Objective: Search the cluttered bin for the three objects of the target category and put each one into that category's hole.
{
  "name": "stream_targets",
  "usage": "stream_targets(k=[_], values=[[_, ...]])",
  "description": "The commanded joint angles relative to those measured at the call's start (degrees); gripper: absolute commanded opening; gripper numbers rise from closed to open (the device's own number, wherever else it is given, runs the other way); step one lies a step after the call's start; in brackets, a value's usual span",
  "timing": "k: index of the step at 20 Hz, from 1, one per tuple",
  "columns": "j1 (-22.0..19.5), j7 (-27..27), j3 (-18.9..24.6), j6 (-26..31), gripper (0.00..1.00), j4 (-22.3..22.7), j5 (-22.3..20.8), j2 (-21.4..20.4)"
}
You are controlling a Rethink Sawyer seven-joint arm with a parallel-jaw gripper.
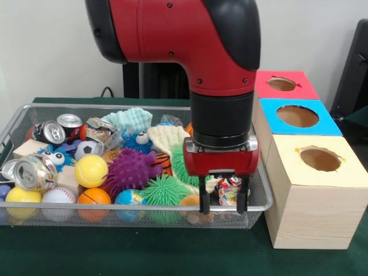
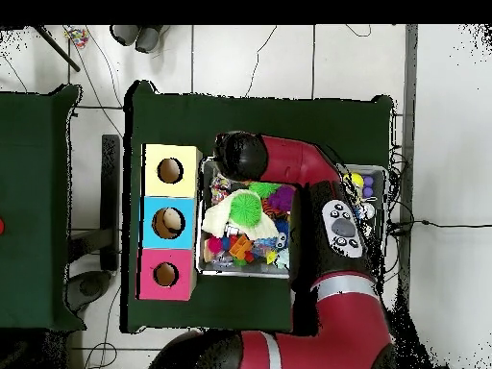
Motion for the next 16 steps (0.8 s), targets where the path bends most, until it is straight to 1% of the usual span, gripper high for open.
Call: stream_targets(k=[1, 3, 5, 6, 12, 16], values=[[-2.1, 0.4, 3.3, 0.7, 1.0, 7.0, -2.3, -1.1], [-2.2, 0.8, 3.2, 0.2, 1.0, 7.4, -2.4, -1.2], [-1.6, 1.1, 2.9, 0.6, 1.0, 6.1, -2.4, -0.5], [-1.6, 1.4, 2.8, 0.2, 1.0, 6.8, -2.5, -0.9], [-0.1, 2.7, 1.3, -0.1, 1.0, 5.7, -3.1, -0.5], [-0.7, 3.0, 2.5, -1.6, 1.0, 7.2, -2.5, -0.7]])
